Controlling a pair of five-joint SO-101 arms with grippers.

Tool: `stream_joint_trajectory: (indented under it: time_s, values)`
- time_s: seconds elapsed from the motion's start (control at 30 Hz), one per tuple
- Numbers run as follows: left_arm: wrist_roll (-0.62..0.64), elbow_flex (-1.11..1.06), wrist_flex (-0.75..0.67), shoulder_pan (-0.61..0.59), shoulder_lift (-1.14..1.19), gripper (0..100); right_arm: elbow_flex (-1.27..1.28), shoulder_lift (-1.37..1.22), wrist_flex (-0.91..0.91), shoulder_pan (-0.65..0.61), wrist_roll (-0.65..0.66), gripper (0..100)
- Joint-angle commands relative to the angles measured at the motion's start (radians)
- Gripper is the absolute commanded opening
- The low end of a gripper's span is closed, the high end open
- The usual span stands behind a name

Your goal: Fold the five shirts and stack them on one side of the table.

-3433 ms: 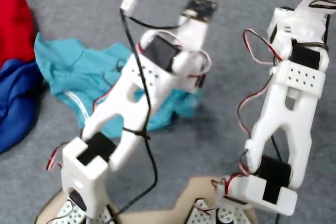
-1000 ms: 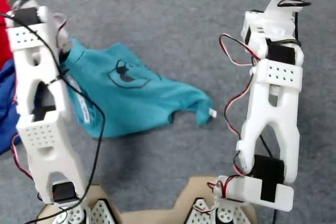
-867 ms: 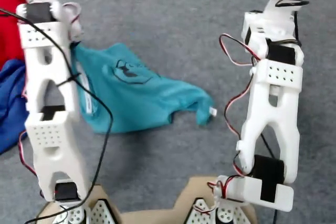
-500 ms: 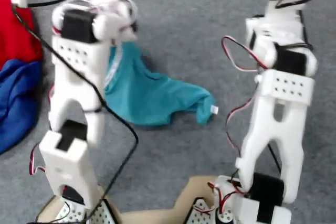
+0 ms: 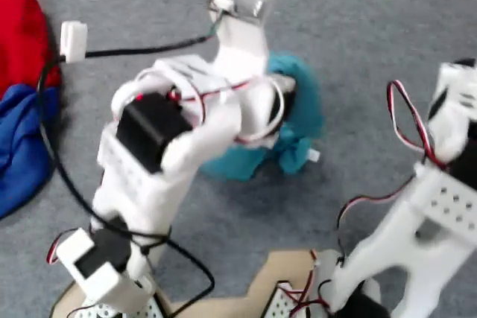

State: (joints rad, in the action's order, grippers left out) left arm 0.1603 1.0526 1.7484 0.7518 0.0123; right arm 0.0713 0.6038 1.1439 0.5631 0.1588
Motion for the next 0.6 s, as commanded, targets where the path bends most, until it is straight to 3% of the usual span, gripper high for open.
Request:
stream_joint_trajectory:
  time_s: [0.0, 0.3, 0.5, 0.57]
  values:
    - [0.002, 0.0, 0.011, 0.075, -0.07, 2, -0.044, 0.097, 0.048, 0.084, 0.008, 0.9]
    - [-0.005, -0.147, 0.011, 0.176, -0.084, 3, -0.044, 0.285, 0.152, 0.122, 0.046, 0.9]
    - [-0.008, -0.338, 0.011, 0.166, -0.108, 29, -0.042, 0.309, 0.172, 0.122, 0.146, 0.9]
    - [0.018, -0.385, 0.011, 0.14, -0.148, 32, -0.031, 0.308, 0.19, 0.12, 0.178, 0.9]
